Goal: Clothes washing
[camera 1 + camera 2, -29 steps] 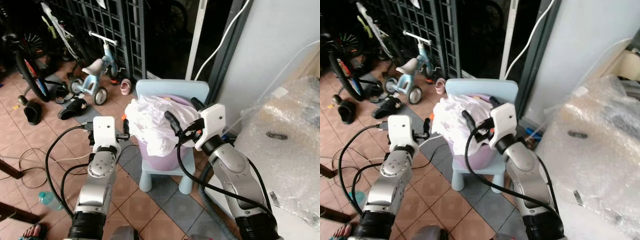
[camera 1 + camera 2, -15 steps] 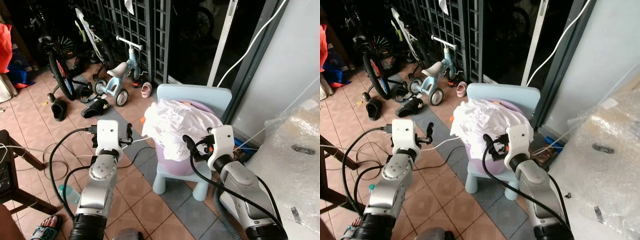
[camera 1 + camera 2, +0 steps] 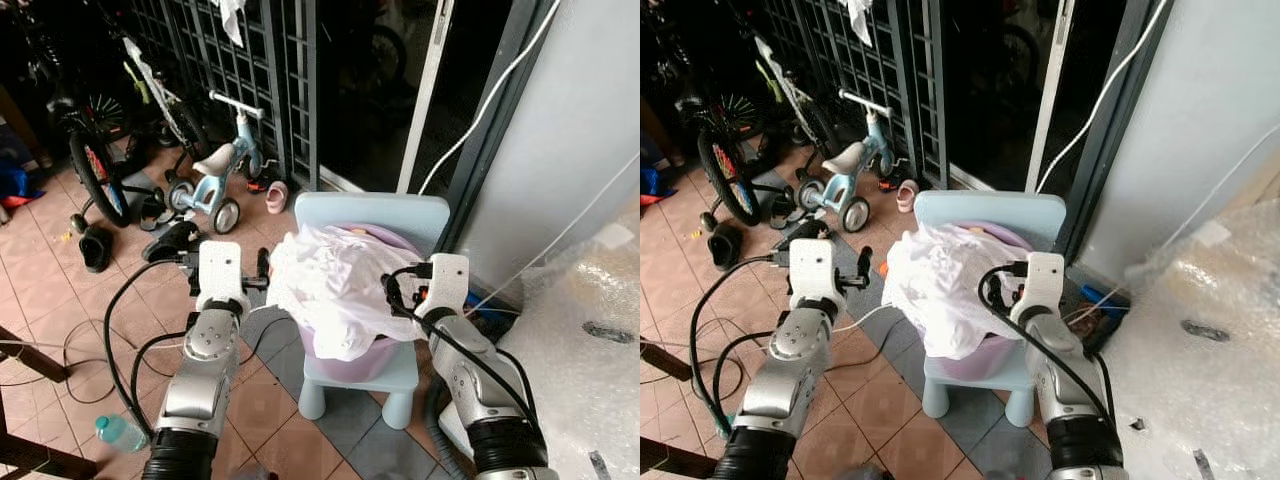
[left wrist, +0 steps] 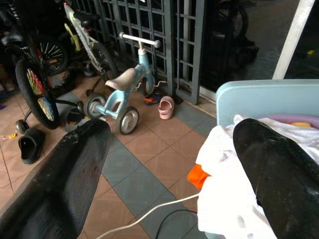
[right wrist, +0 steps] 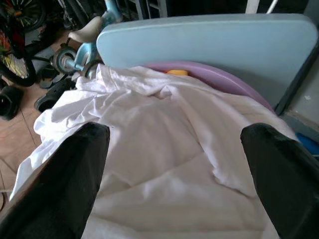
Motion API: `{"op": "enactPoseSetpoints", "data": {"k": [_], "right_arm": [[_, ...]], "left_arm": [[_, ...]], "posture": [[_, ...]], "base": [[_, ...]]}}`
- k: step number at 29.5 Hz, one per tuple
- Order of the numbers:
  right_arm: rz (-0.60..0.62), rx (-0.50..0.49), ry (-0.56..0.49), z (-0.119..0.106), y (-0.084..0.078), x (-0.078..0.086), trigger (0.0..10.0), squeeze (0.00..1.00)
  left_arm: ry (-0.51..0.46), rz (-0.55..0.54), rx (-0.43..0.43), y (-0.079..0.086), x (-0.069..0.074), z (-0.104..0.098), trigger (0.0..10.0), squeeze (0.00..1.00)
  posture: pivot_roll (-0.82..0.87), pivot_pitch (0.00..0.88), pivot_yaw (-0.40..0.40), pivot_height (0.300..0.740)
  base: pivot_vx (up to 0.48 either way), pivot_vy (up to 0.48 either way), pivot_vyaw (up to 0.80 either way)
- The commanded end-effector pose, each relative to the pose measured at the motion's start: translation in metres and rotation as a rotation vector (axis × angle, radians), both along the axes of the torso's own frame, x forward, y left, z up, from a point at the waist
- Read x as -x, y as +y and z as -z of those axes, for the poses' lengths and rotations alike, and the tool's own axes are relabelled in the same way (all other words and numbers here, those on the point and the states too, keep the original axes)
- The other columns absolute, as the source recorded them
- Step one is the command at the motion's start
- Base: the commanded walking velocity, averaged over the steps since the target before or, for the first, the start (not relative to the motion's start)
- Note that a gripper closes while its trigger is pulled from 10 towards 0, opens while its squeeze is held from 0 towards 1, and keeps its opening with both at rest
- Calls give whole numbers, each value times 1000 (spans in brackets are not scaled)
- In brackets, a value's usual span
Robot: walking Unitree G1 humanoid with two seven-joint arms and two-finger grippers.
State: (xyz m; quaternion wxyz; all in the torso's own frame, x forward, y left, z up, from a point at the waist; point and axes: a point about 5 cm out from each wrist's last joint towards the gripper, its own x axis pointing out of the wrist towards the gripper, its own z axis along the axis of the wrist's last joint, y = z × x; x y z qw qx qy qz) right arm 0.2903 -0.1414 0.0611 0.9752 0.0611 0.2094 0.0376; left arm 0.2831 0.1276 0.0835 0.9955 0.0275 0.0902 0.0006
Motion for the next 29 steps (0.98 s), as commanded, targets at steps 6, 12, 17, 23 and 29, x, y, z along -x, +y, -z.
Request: {"op": "enactPoseSetpoints", "data": {"k": [6,12,17,23,29], "right_arm": [[-79,3,109,12,12,0,10000,0],[-111,-13,170,20,17,-4,10000,0],[-205,-12,156,21,34,-13,10000,0],[-266,6,127,21,48,-19,10000,0],[-248,15,180,38,57,-16,0,0]], "left_arm": [[1,-14,-3,0,2,-2,10000,0],[30,-39,-19,7,12,0,10000,0],[75,-80,-48,27,29,4,10000,0],[142,-109,-70,48,53,9,10000,0],[195,-108,-106,54,64,12,10000,0]], "posture": [[-25,0,14,740],[9,0,4,740],[59,37,-10,740],[101,65,-25,740],[142,95,-47,740]], "base": [[132,0,0],[0,0,0],[0,0,0],[0,0,0],[0,0,0]]}}
